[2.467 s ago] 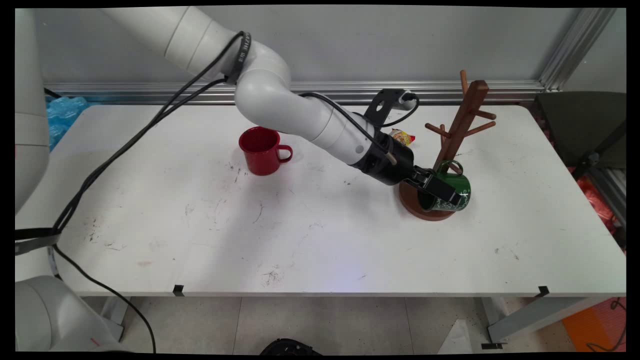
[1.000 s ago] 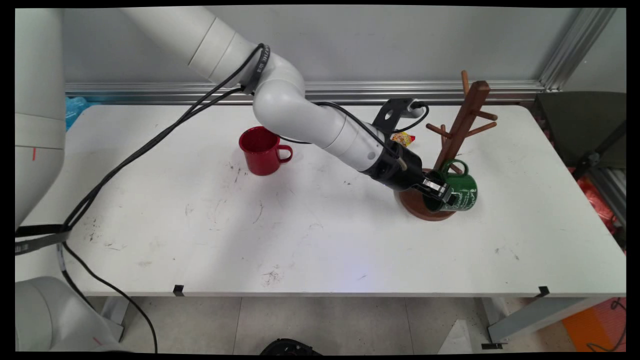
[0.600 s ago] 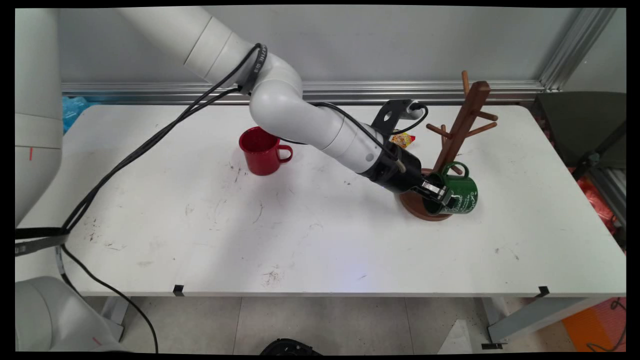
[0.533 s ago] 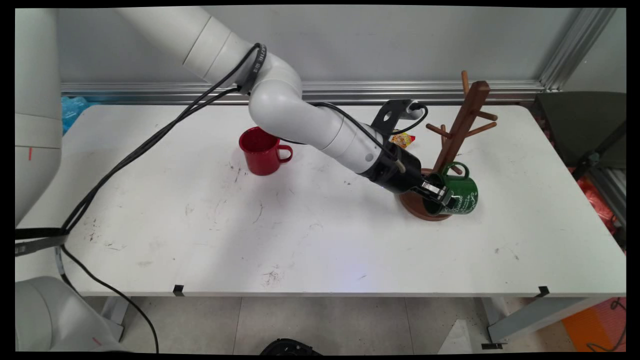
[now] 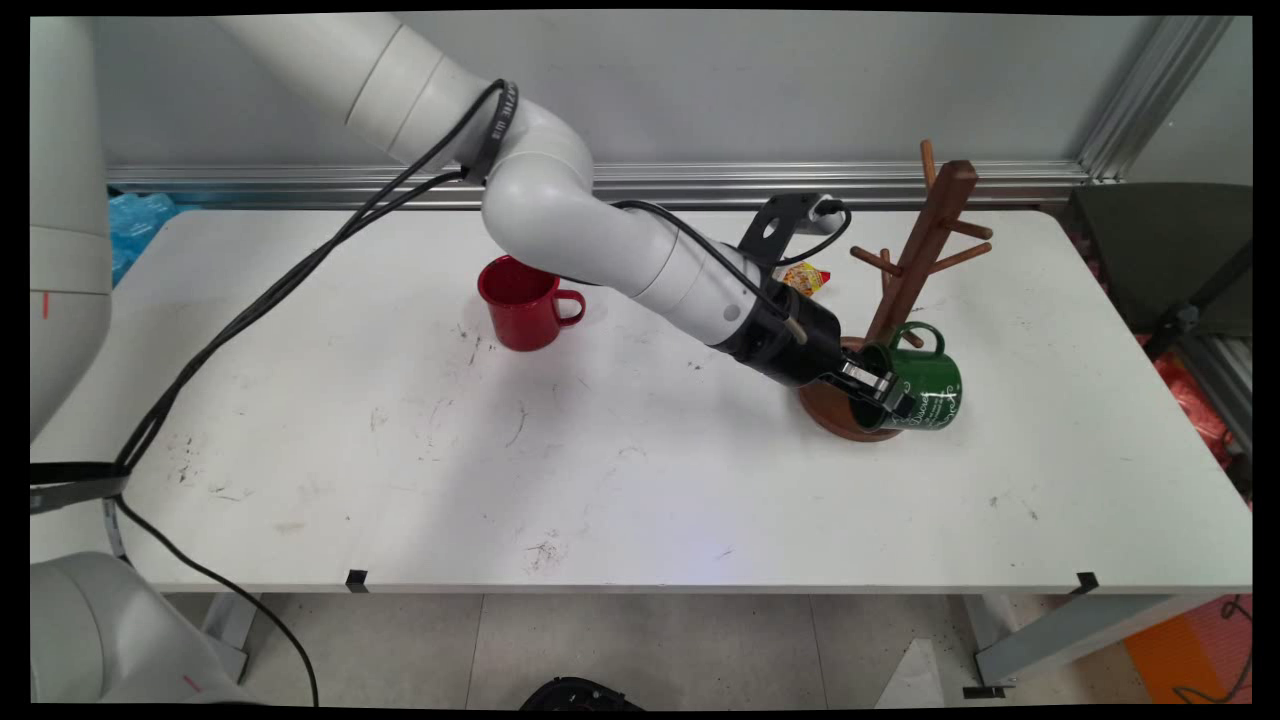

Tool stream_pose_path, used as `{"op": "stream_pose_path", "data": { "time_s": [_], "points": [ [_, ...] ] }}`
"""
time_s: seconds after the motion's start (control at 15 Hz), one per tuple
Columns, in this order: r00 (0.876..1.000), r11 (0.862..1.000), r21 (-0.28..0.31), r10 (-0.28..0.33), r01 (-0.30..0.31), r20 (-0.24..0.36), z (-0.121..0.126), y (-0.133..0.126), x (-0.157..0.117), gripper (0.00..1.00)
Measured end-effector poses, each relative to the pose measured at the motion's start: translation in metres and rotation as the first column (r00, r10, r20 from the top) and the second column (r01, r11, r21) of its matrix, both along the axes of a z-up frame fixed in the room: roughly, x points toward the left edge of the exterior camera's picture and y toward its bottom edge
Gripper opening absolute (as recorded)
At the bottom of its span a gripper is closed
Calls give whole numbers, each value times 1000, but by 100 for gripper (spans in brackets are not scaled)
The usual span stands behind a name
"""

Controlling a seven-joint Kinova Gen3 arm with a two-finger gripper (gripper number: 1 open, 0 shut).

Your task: Place the picked object on the table

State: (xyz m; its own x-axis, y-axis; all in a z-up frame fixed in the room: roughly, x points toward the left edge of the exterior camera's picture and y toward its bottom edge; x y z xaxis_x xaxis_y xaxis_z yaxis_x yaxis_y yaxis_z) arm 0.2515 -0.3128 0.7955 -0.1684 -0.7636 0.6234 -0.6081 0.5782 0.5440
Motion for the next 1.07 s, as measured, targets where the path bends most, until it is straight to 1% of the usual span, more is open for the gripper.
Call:
{"op": "stream_pose_path", "data": {
  "time_s": [0.33, 0.73, 1.07],
  "points": [
    [1000, 1000, -4, -16, 16, -8, 7, 10, 4, 0],
    [999, 999, -3, -50, 50, -17, 18, 31, 11, 0],
    [998, 998, -17, -67, 67, -2, 27, 43, 23, 0]
  ]
}}
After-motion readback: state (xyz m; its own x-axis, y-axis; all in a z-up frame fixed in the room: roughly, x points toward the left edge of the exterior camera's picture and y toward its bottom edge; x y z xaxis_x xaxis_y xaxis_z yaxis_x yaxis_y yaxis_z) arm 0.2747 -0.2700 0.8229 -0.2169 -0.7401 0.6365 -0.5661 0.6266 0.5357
